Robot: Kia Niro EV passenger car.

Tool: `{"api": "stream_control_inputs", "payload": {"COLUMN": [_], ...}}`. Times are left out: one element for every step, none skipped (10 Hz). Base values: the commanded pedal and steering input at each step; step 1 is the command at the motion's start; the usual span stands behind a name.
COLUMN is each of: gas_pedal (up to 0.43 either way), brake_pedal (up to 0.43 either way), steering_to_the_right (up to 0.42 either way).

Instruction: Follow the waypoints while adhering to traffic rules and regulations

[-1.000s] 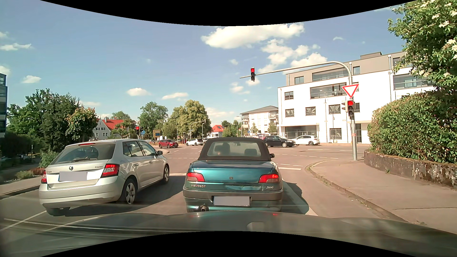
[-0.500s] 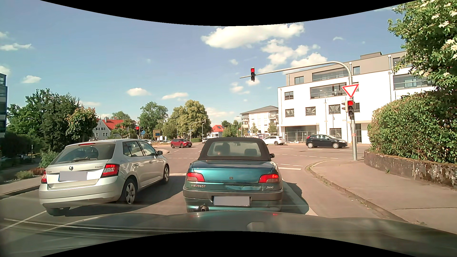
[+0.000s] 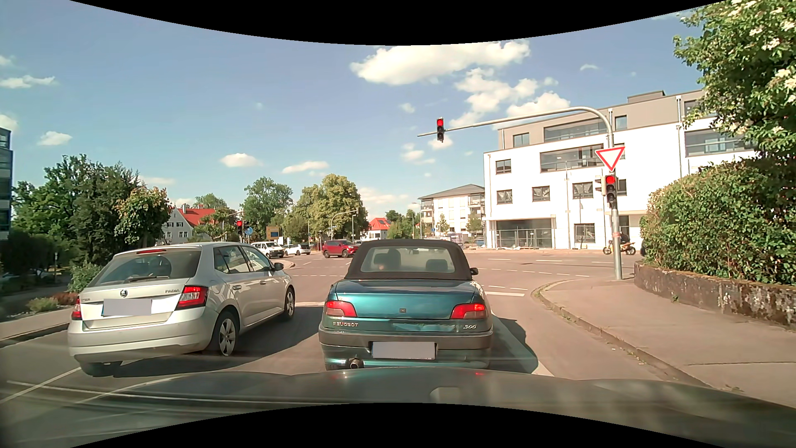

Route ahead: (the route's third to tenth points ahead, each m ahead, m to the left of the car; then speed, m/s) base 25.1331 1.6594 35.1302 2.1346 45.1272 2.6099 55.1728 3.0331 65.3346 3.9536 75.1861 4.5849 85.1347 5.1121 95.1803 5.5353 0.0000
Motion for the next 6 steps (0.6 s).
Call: {"api": "stream_control_inputs", "payload": {"gas_pedal": [0.0, 0.0, 0.0, 0.0, 0.0, 0.0], "brake_pedal": [0.659, 0.659, 0.652, 0.659, 0.659, 0.652], "steering_to_the_right": [0.004, 0.005, 0.004, 0.004, 0.005, 0.004]}}
